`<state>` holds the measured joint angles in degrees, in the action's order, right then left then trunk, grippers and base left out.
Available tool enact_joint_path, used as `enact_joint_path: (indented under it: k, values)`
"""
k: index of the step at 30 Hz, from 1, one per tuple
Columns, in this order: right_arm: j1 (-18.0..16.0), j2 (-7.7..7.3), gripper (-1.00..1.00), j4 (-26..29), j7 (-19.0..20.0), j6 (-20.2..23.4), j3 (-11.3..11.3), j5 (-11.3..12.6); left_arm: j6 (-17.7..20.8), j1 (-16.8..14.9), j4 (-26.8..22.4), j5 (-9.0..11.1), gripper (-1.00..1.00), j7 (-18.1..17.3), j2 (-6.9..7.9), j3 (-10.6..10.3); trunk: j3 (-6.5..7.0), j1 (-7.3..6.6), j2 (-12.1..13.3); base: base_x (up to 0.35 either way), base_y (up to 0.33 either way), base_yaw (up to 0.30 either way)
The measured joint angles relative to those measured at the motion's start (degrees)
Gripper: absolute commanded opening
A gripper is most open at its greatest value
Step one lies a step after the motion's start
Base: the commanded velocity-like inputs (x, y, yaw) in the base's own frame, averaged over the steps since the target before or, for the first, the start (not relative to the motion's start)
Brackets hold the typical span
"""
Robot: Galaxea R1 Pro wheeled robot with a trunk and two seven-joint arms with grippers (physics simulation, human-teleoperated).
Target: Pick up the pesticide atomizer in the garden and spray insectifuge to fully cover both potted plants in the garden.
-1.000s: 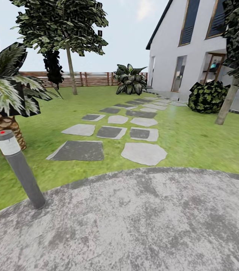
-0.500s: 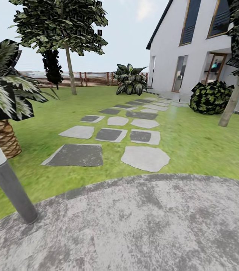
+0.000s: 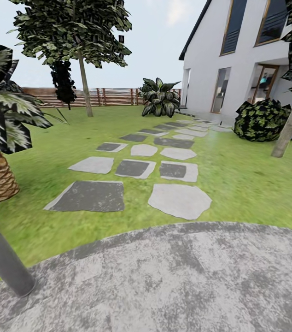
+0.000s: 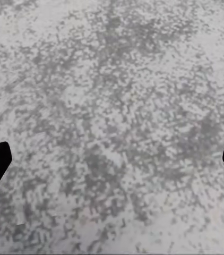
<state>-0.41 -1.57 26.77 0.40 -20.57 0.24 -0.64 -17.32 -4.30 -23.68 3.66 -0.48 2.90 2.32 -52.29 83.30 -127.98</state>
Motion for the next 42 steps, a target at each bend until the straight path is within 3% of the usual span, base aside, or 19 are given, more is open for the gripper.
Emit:
enact_joint_path:
  k: [13, 42]
  values:
    - [0.0, 0.0, 1.0, 0.0, 0.1, 0.0, -0.1, 0.0, 0.0, 0.0, 0.0, 0.0, 1.0, 0.0, 0.0, 0.0, 0.0, 0.0, 0.0, 0.34, 0.0, -0.142]
    - [0.0, 0.0, 1.0, 0.0, 0.1, 0.0, 0.0, 0.0, 0.0, 0.0, 0.0, 0.0, 1.0, 0.0, 0.0, 0.0, 0.0, 0.0, 0.0, 0.34, 0.0, -0.004]
